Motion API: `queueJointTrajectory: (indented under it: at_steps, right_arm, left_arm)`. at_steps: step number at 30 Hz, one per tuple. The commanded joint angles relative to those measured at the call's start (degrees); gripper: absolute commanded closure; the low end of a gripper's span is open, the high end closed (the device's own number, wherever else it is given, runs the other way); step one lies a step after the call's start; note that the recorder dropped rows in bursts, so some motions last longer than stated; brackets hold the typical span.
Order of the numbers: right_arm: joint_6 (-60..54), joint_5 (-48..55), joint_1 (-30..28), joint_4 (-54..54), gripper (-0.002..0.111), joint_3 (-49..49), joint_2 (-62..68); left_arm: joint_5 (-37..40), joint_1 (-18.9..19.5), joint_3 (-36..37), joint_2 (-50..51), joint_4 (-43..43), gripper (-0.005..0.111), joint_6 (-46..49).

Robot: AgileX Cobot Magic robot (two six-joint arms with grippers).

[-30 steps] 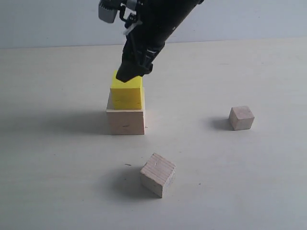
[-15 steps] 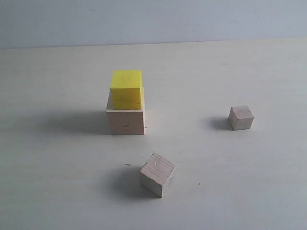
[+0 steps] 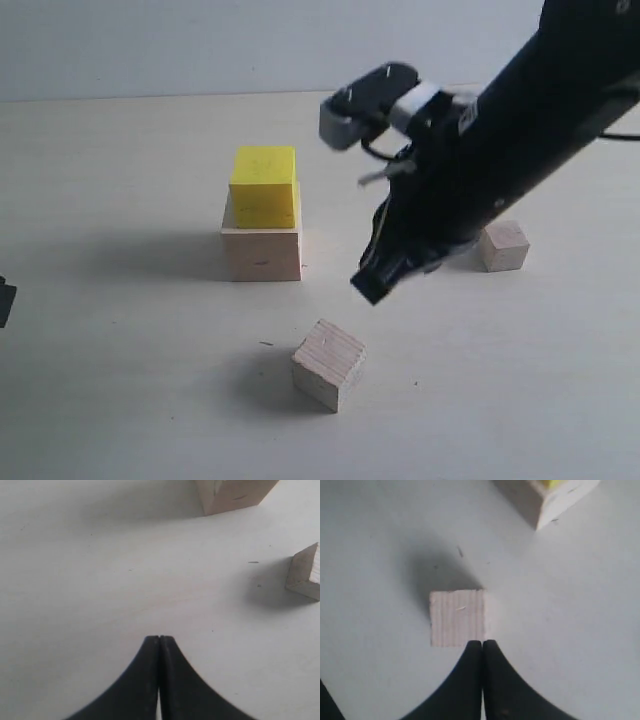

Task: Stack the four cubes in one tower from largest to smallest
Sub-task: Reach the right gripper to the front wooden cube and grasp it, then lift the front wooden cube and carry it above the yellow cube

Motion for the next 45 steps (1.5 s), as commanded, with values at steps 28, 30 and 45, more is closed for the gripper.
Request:
queueJointTrajectory:
  at_steps: [28,30,45]
  right_arm:
    - [-1.3,-10.7,6.5,4.4,0.03,3.4,11.7]
    - [-1.3,-11.7,6.5,4.4,0.03,3.4,12.9]
    - [-1.3,-13.3,6.5,4.4,0.061,3.4,16.9]
  left_arm:
    - [-6.5,0.2,0.7,-0.3,-0.2,0.106,-0.4]
    - [-6.6,0.2,0.7,-0.3,-0.2,0.106,-0.4]
    - [-6.7,0.2,0.7,-0.3,-0.2,0.106,-0.4]
